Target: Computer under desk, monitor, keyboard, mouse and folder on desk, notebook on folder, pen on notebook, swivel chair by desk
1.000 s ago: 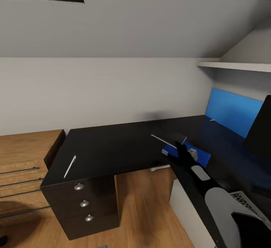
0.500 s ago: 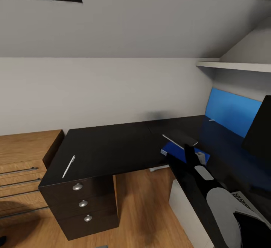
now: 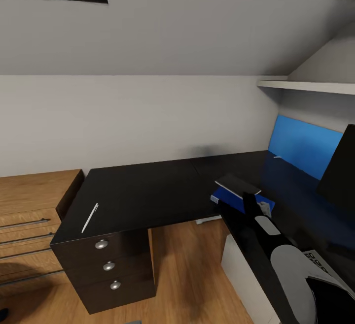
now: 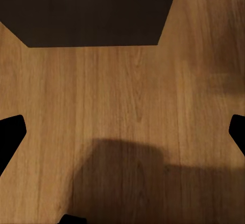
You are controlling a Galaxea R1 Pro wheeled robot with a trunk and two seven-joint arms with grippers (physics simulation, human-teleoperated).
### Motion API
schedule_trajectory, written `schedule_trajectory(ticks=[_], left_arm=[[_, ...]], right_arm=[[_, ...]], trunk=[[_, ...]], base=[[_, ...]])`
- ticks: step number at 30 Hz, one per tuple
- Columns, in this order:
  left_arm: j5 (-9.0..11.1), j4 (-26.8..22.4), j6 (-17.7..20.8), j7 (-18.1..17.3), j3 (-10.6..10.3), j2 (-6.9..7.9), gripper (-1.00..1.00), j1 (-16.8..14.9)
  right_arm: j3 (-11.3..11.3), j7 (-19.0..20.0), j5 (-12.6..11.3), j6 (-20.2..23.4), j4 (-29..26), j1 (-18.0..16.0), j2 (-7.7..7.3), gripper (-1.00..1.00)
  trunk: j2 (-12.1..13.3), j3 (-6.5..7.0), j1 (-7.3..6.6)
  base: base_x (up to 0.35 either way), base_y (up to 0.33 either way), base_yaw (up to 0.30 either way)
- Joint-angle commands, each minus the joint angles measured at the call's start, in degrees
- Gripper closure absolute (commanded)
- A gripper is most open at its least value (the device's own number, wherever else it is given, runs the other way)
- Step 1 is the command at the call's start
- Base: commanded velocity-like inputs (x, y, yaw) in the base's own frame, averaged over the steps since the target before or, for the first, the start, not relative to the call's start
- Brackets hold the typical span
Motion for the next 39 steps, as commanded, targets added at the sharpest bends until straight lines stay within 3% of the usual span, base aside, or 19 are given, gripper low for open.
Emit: schedule_trajectory(ticks=[1, 13, 26, 39], left_arm=[[0.6, 0.0, -0.27, 0.41, -0.4, 0.06, -1.0, -0.06], [0.6, 0.0, -0.25, 0.39, -0.41, 0.03, -1.0, -0.06], [0.64, 0.0, -0.22, 0.39, -0.49, 0.01, -1.0, -0.06], [0.62, 0.0, -0.27, 0.39, -0.5, 0.0, -1.0, -0.06]], right_arm=[[-0.07, 0.31, -0.6, -0.08, 0.06, -0.06, 0.01, 1.0], [-0.07, 0.05, -0.55, -0.12, -0.09, -0.07, 0.01, 1.0], [0.38, -4.23, -0.15, -4.67, -0.32, -0.06, 0.01, 1.0], [0.45, -5.54, -0.08, -5.16, -0.34, -0.06, 0.01, 1.0]], trunk=[[-0.03, -0.06, 0.0], [-0.03, -0.06, 0.0], [-0.03, -0.06, 0.0], [-0.03, -0.06, 0.0]], base=[[0.0, 0.0, 0.0], [0.0, 0.0, 0.0], [0.0, 0.0, 0.0], [0.0, 0.0, 0.0]])
